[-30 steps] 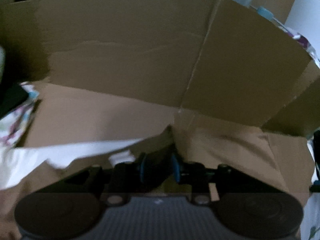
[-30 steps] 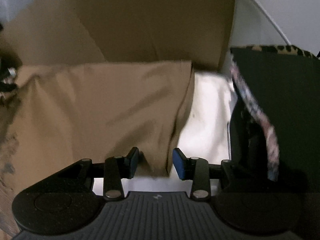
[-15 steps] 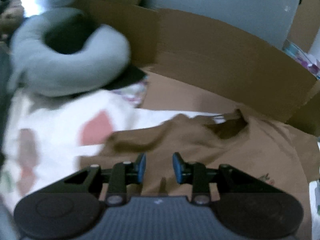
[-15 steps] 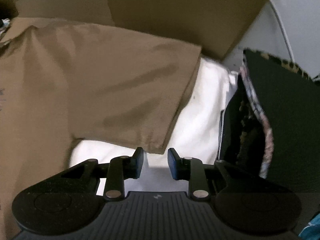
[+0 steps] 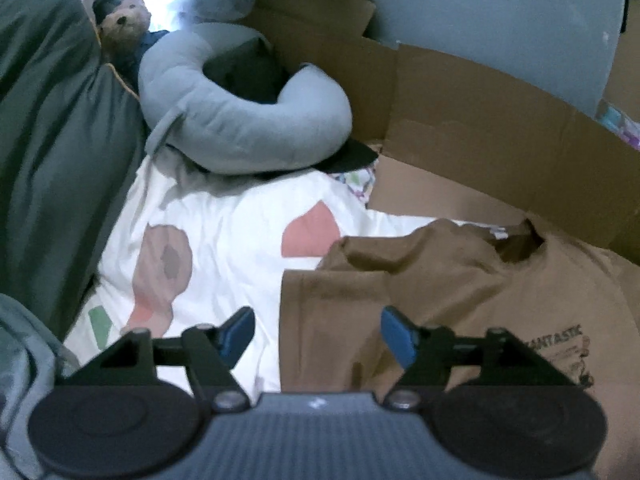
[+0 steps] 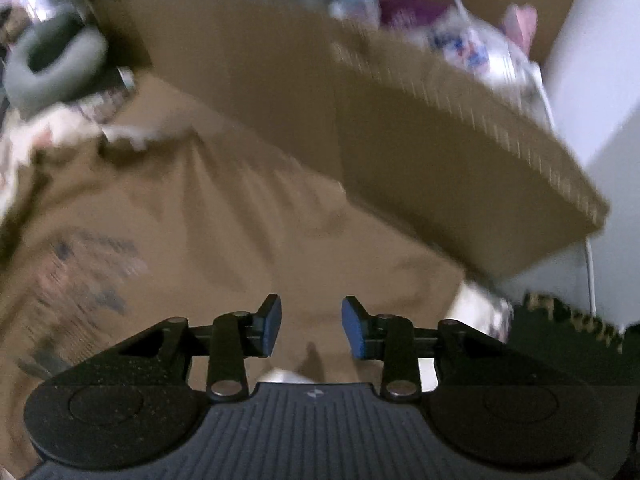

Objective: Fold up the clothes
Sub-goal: 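Open both grippers and release the T-shirt edge onto the duvet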

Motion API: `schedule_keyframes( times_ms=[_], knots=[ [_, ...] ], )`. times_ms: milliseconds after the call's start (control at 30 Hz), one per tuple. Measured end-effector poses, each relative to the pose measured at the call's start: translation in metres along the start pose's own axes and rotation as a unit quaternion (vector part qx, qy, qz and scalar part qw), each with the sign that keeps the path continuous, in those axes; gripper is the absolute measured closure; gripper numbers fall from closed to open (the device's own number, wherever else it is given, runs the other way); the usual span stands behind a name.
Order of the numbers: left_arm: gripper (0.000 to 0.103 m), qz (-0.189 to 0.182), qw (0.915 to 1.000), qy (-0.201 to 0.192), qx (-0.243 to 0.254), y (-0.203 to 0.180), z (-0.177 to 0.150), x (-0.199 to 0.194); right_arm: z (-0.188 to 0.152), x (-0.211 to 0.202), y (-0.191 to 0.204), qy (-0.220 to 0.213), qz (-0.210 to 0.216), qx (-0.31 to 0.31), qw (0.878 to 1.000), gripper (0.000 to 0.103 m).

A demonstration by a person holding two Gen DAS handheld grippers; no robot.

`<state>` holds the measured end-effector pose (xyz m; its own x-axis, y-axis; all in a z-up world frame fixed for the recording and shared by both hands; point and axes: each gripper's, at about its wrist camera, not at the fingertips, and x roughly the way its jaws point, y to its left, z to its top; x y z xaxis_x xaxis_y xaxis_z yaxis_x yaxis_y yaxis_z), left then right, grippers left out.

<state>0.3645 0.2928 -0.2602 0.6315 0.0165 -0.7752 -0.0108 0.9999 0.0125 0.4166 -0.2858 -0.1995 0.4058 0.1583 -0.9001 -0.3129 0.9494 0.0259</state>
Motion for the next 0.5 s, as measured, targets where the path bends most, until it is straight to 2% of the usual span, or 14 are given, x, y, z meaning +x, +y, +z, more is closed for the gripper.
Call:
schedule_keyframes(
  times_ms=[100, 167, 267, 400, 500],
  knots=[
    [0.034, 0.016, 0.9999, 0.003, 0.004, 0.003, -0.008, 0.022, 0.019, -0.021, 0.013, -0.022, 0.009, 0.017, 1.0, 0.061],
    [0.042, 0.022, 0.9997, 0.009, -0.01, 0.008, -0.009, 0.036, 0.028, -0.033, 0.022, -0.03, 0.013, 0.033, 0.999, 0.061],
    [0.043, 0.026, 0.999, 0.013, -0.033, 0.013, -0.006, 0.053, 0.033, -0.048, 0.037, -0.04, 0.023, 0.04, 0.998, 0.061],
    [0.043, 0.021, 0.9993, 0.016, -0.026, 0.01, 0.0, 0.067, 0.037, -0.065, 0.054, -0.058, 0.033, 0.032, 0.997, 0.059],
    [0.043, 0.018, 0.9993, 0.017, -0.03, 0.01, 0.004, 0.073, 0.035, -0.063, 0.056, -0.047, 0.055, 0.051, 0.996, 0.059]
  ],
)
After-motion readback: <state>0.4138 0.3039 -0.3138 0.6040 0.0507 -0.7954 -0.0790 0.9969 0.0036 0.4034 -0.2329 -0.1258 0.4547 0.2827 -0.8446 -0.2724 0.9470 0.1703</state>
